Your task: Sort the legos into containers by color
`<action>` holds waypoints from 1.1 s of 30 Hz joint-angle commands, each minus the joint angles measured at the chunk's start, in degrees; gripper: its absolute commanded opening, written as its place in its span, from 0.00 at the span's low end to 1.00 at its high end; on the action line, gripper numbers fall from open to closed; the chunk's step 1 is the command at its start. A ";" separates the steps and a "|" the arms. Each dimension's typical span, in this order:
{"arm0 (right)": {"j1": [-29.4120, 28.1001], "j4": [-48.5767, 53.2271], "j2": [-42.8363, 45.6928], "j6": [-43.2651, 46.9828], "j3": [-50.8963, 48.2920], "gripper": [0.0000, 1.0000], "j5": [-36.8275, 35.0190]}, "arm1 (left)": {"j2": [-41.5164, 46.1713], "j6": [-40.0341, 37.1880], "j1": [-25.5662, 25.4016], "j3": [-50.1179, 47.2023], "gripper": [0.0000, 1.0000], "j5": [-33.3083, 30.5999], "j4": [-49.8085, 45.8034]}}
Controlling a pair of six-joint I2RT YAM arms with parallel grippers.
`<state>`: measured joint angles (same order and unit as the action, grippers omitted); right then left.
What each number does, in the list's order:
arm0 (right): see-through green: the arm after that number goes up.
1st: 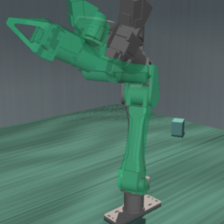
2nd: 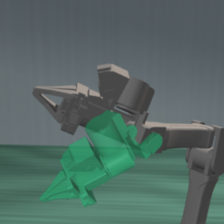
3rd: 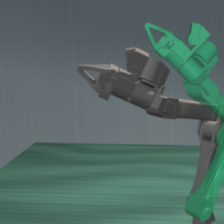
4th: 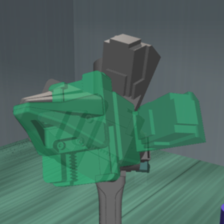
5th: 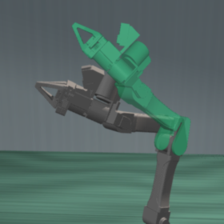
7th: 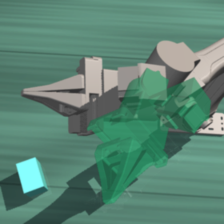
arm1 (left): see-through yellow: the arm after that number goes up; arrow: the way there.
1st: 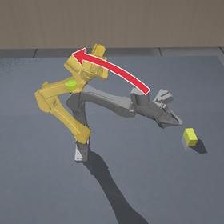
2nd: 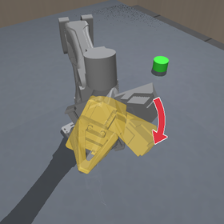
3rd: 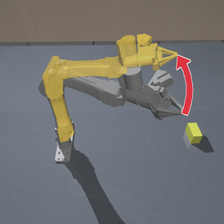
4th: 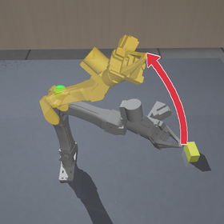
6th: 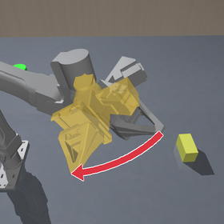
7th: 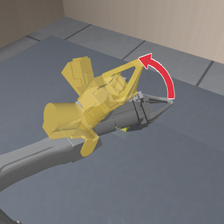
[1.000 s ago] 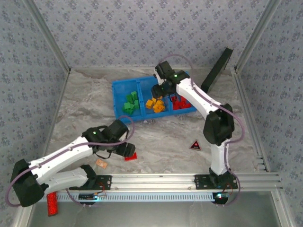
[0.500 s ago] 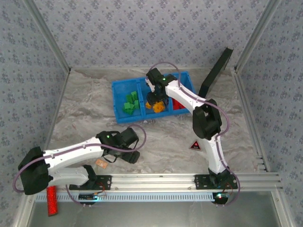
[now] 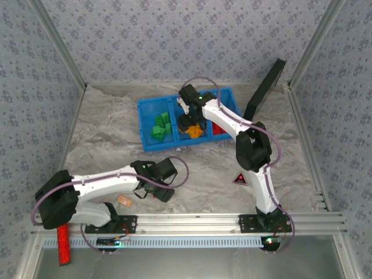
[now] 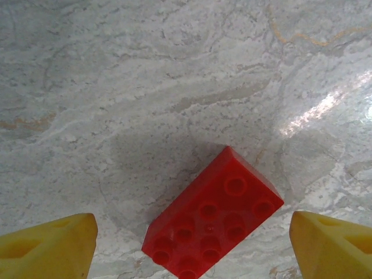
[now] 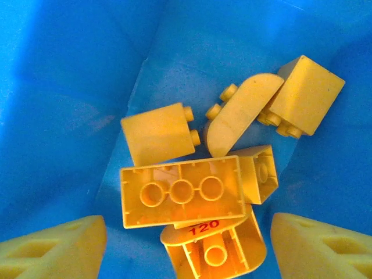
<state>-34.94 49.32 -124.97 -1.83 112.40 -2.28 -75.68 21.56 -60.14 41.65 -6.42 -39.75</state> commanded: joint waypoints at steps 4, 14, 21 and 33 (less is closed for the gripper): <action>1.30 1.46 5.78 0.42 -0.15 0.82 1.32 | -4.73 -1.85 -0.42 2.60 0.86 3.94 0.46; 6.64 1.34 21.59 -0.96 -9.90 0.85 -1.71 | -7.98 2.99 -0.07 -0.42 0.77 9.99 2.29; 15.96 1.22 34.97 -5.86 -20.02 0.87 -1.19 | -9.47 6.48 -0.07 -0.99 0.52 11.78 1.99; 25.53 3.87 54.48 -10.80 -39.32 0.91 2.85 | -12.69 2.87 2.48 16.12 0.32 13.90 -8.24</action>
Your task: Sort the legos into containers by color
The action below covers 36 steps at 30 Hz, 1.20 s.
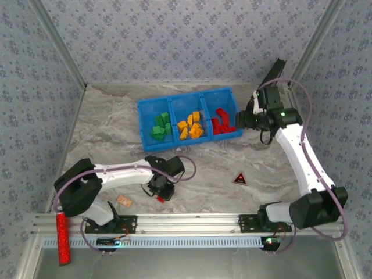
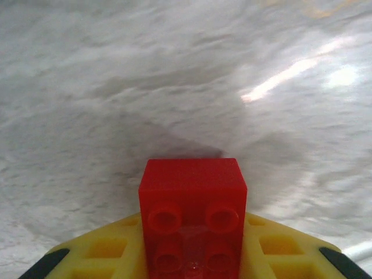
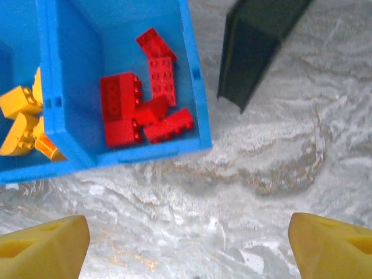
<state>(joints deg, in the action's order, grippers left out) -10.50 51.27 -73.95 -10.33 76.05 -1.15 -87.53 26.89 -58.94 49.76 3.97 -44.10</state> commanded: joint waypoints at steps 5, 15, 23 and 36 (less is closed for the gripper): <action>4.18 0.99 8.95 -4.58 -10.66 0.91 3.82 | -6.36 -4.67 4.57 27.69 0.32 3.86 -6.92; 9.36 -2.83 12.52 -6.02 -15.75 0.92 5.33 | -34.52 -9.26 6.77 74.84 0.32 -0.19 -4.77; 10.67 -5.95 12.69 -6.31 -18.01 0.93 6.48 | -57.92 -8.54 7.90 107.16 0.35 -4.39 -8.12; 11.29 -5.29 15.10 -6.01 -19.35 0.93 7.04 | -58.90 -9.14 9.19 106.34 0.61 -4.11 -4.68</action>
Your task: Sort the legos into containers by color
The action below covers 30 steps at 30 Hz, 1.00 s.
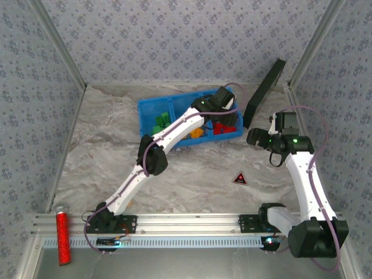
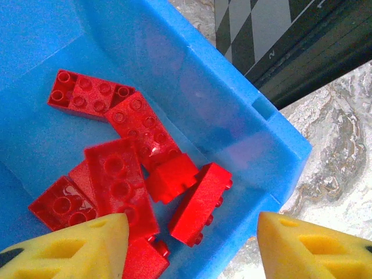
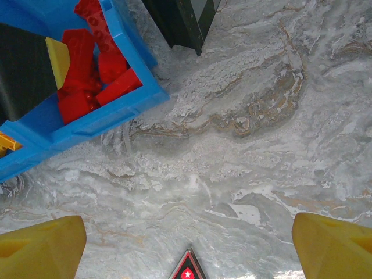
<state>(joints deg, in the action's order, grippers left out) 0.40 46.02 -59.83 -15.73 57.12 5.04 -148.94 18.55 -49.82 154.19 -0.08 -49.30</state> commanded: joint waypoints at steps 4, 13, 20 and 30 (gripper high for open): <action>0.39 -0.67 2.08 -1.06 -1.44 0.94 0.77 | 6.46 -2.73 0.51 1.90 0.63 1.39 0.33; -0.43 -22.64 9.55 1.80 -18.53 1.00 -4.42 | 33.41 -14.40 0.74 -24.71 0.73 -3.92 6.04; -0.75 -45.04 14.97 10.52 -30.61 1.00 -10.80 | 73.46 -11.19 15.50 -81.67 0.86 -17.08 28.06; -0.65 -58.82 8.80 9.23 -37.85 1.00 -13.05 | 107.42 -16.38 40.29 -129.05 0.99 -22.54 55.30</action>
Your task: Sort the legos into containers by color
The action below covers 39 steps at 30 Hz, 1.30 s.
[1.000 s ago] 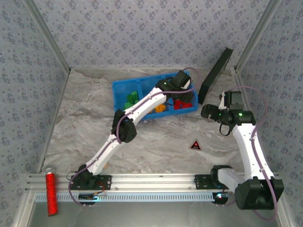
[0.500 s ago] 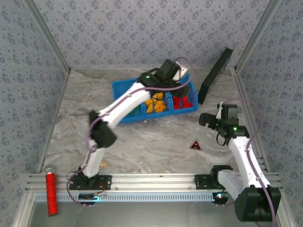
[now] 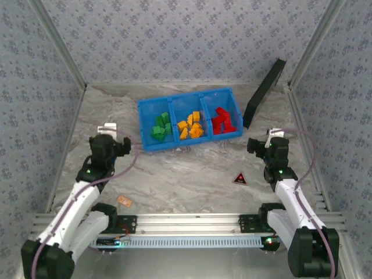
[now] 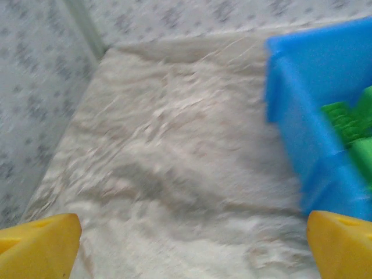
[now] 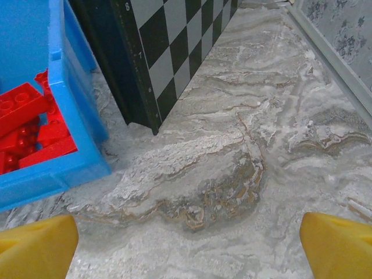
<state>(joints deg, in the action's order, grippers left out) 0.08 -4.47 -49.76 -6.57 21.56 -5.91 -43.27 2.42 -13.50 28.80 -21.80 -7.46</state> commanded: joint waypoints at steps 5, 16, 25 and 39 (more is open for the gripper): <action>-0.19 -21.10 -8.01 1.97 -6.16 1.00 -2.72 | -12.44 6.60 10.43 -14.93 0.99 -1.35 40.34; -0.83 -28.53 -25.59 4.19 0.92 1.00 -0.95 | -44.43 1.26 12.92 -7.36 0.99 9.15 58.73; -0.27 -25.92 -31.64 12.59 6.68 1.00 5.94 | -44.29 0.75 13.55 -5.50 0.99 12.58 54.27; 1.42 -40.56 -37.28 8.40 1.55 1.00 3.46 | -44.54 0.56 13.50 -5.68 0.99 12.72 54.95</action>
<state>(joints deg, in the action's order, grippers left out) 1.50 -41.41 -87.33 2.39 22.41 0.12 -88.20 3.44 -0.36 21.98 -9.80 46.68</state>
